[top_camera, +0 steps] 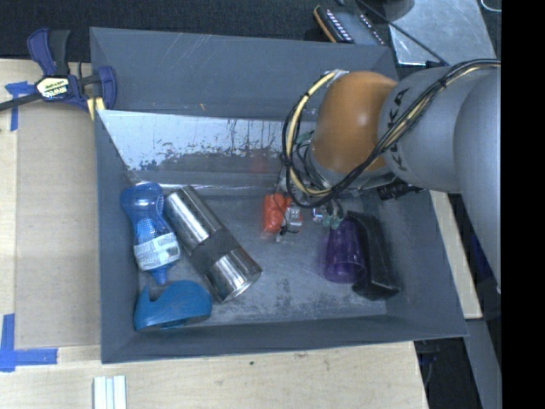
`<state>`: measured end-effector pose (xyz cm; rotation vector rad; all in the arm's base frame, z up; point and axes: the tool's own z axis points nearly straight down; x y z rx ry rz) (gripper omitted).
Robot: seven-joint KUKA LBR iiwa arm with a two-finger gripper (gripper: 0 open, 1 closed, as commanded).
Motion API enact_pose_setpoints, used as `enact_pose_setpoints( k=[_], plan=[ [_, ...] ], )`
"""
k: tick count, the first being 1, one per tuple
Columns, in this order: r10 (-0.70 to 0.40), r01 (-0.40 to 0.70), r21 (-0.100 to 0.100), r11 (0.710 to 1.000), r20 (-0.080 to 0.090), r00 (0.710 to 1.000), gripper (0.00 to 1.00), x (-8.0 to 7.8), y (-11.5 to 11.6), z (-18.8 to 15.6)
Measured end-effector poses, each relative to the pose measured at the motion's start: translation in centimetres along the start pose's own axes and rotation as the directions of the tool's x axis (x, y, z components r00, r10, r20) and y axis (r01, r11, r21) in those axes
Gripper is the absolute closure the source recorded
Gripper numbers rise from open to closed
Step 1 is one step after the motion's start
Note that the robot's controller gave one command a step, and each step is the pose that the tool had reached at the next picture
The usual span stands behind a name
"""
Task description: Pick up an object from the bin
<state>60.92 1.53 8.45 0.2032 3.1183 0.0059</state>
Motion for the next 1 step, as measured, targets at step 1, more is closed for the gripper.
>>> enact_pose_setpoints(
  k=[1],
  plan=[
    [-0.016,0.016,0.0,1.0,0.009,1.0,1.0,0.1,-0.3,-9.91]
  ],
)
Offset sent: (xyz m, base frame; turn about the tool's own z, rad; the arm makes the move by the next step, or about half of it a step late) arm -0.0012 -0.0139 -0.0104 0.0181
